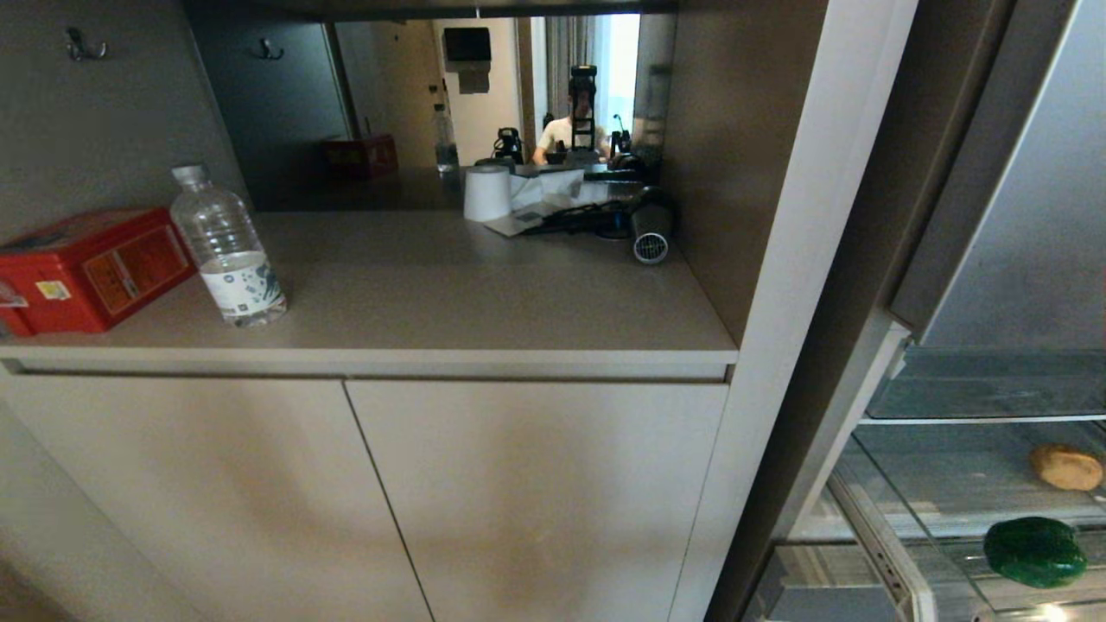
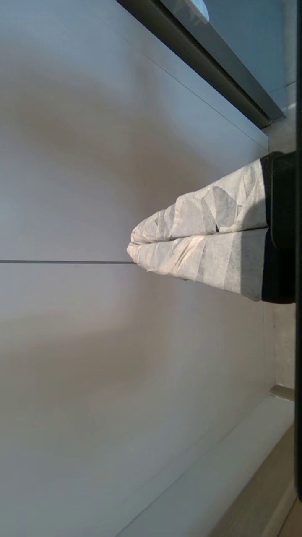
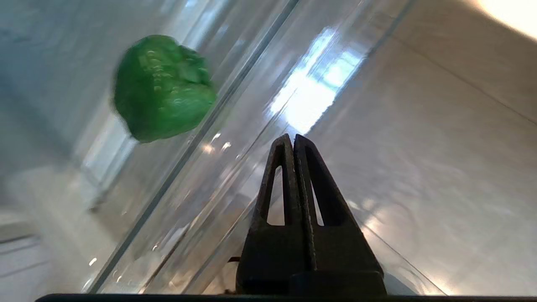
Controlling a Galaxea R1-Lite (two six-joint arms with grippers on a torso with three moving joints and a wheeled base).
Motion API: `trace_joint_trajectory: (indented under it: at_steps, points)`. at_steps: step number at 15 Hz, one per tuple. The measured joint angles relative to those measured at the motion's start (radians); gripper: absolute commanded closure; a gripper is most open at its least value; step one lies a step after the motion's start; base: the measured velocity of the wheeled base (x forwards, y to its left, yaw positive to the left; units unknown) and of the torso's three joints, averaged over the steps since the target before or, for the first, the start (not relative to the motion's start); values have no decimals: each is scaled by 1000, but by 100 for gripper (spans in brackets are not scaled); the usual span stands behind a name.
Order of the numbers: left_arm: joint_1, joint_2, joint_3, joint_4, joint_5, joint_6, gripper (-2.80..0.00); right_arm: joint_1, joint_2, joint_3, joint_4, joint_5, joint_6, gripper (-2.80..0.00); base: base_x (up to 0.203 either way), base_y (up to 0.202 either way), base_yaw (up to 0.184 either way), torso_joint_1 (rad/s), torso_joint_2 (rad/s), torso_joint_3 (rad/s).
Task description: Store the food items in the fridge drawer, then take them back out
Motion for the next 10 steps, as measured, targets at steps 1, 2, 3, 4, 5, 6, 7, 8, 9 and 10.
trace_joint_trajectory:
  at_steps: [1, 2, 3, 4, 5, 6, 7, 8, 9, 10]
  points:
    - [0, 0, 0, 0, 0, 0, 0, 5, 12, -12, 0, 30, 0, 0, 0, 0, 0, 0, 0, 0]
    - [0, 0, 0, 0, 0, 0, 0, 15, 29, -27, 1, 58, -2, 0, 0, 0, 0, 0, 0, 0]
    - [0, 0, 0, 0, 0, 0, 0, 33, 49, -48, 0, 82, -2, 0, 0, 0, 0, 0, 0, 0]
    - [0, 0, 0, 0, 0, 0, 0, 55, 69, -69, -1, 92, -1, 0, 0, 0, 0, 0, 0, 0]
    - [-1, 0, 0, 0, 0, 0, 0, 81, 92, -94, -1, 95, 1, 0, 0, 0, 0, 0, 0, 0]
    - [-1, 0, 0, 0, 0, 0, 0, 108, 119, -124, -5, 97, 4, 0, 0, 0, 0, 0, 0, 0]
    - [-1, 0, 0, 0, 0, 0, 0, 131, 149, -154, -15, 97, 5, 0, 0, 0, 0, 0, 0, 0]
    - [-1, 0, 0, 0, 0, 0, 0, 151, 183, -180, -32, 97, 6, 0, 0, 0, 0, 0, 0, 0]
    - [-1, 0, 0, 0, 0, 0, 0, 169, 222, -206, -59, 96, 7, 0, 0, 0, 0, 0, 0, 0]
    - [0, 0, 0, 0, 0, 0, 0, 185, 268, -233, -96, 96, 8, 0, 0, 0, 0, 0, 0, 0]
